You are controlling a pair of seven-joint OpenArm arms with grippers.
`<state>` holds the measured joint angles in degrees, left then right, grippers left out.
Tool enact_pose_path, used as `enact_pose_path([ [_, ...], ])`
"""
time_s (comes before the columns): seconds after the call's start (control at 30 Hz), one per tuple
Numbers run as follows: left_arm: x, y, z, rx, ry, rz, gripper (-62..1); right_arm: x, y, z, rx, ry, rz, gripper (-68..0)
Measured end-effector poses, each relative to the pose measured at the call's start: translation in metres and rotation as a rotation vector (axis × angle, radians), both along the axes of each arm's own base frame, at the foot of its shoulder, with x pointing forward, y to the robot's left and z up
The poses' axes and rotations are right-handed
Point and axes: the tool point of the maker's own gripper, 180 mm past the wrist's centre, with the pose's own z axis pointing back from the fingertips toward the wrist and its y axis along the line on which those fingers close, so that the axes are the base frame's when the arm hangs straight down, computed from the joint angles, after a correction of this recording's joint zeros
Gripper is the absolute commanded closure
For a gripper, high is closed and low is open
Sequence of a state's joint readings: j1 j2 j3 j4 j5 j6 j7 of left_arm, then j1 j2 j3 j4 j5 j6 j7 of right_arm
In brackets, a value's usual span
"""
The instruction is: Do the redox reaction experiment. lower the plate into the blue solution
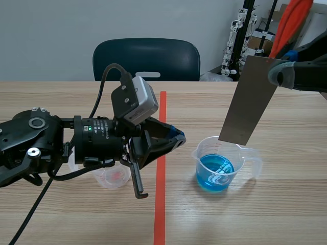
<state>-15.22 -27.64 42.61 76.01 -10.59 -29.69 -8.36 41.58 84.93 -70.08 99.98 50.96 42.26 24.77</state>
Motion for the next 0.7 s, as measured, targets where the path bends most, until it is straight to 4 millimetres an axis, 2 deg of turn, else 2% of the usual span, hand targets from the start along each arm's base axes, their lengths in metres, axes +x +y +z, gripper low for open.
enact_pose_path([
  [0.7,0.0000,0.0000,0.0000,0.000,0.000,0.000,-4.0,0.0000,-0.0003,-0.0012,-0.007,0.002,-0.001,-0.6],
])
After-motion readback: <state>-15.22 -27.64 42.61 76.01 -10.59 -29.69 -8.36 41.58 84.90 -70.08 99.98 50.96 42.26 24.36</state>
